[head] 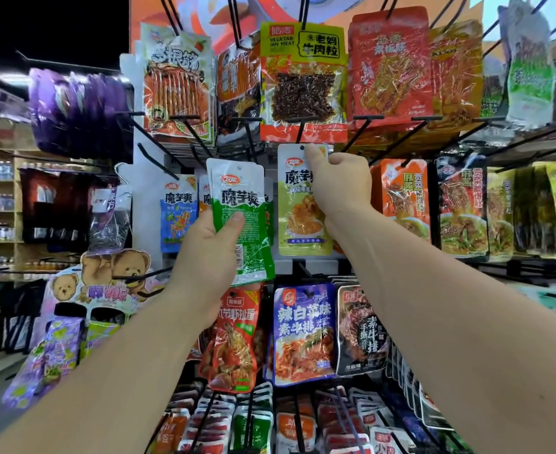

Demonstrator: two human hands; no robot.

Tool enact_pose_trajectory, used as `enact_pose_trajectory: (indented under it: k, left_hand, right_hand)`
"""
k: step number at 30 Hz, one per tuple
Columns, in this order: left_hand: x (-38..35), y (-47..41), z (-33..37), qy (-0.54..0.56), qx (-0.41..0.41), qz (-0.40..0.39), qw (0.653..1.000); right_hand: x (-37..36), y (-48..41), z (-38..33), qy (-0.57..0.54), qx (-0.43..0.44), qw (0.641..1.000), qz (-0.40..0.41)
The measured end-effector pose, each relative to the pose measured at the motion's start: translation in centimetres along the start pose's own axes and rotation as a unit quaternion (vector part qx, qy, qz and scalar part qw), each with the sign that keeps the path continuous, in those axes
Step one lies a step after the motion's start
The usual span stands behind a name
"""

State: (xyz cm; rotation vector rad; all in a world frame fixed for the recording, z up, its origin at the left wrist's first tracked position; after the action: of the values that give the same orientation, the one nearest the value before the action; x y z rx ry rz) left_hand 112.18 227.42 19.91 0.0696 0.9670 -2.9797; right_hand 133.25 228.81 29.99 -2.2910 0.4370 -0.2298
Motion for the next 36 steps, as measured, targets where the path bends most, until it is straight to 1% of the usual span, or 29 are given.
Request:
enact_pose_trajectory:
  k: [4,7,11,15,22,24,26,28,30,31,33,36]
  left_hand:
    - [0.1,-0.1,-0.2,0.009,0.003,0.006,1.0]
    - [-0.2,0.1,0.2,0.007,-0.011,0.009,1.0]
    - [-0.1,-0.2,-0.2,0.011,-0.02,-0.003,1.0]
    - [0.0,-0.6,-0.3,0.018,-0.031,-0.024,0.999]
    - [-0.1,-0.4,-0.7,0.07,0.014,-0.041,0.997]
    - [-0.2,-0.5,-0.7,0.074,0.018,-0.045,0.996]
    - [-0.5,-0.6,-0.5,0.06,-0.001,-0.052,0.997]
    - [-0.8,-0.4,-0.1,0.075,-0.021,-0.061,0.995]
    - [-0.9,-0.2,0.1,0.103,-0.03,-0.061,0.992]
    - [-0.9,-0.2,0.2,0.114,-0.025,-0.059,0.991]
    - [-0.8,-0.3,0.0,0.115,-0.015,-0.051,0.992]
    - [-0.7,0.1,0.1,0.12,-0.004,-0.039,0.992]
  right_hand:
    - [0.0,-0.2,-0.5,0.008,0.012,1.0,0.016]
    - [0.0,-0.5,-0.3,0.032,0.01,0.999,0.032]
    - [-0.2,-1.0,0.9,0.081,-0.001,0.996,0.03]
    - [-1.2,-2.0,2.8,0.122,-0.027,0.992,-0.004]
    - [-2.5,-2.6,5.6,0.195,-0.086,0.975,-0.06]
    - [-2.6,-1.7,5.4,0.21,-0.074,0.971,-0.083]
    - [-2.8,-0.2,4.3,0.249,-0.027,0.962,-0.103]
    - [-3.1,1.6,3.0,0.327,0.052,0.935,-0.125]
    - [-3.4,3.1,1.9,0.402,0.121,0.896,-0.143]
    - [-3.5,3.5,1.6,0.434,0.141,0.876,-0.156]
    - [-3.9,3.4,2.1,0.498,0.146,0.833,-0.193]
    - [-4.7,2.4,3.8,0.588,0.119,0.761,-0.248]
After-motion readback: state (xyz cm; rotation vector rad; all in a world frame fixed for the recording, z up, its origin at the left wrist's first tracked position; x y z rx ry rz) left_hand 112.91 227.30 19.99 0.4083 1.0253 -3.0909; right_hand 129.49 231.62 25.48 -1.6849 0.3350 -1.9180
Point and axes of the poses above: each hand's wrist, its own y-axis away from the middle knuckle, its own x-axis out of the back of the hand, z = x × y, the point moved 8 cm from there along -y, towards the middle knuckle, and after that the axes turned 9 degrees about -z, right-handed, at the moved point
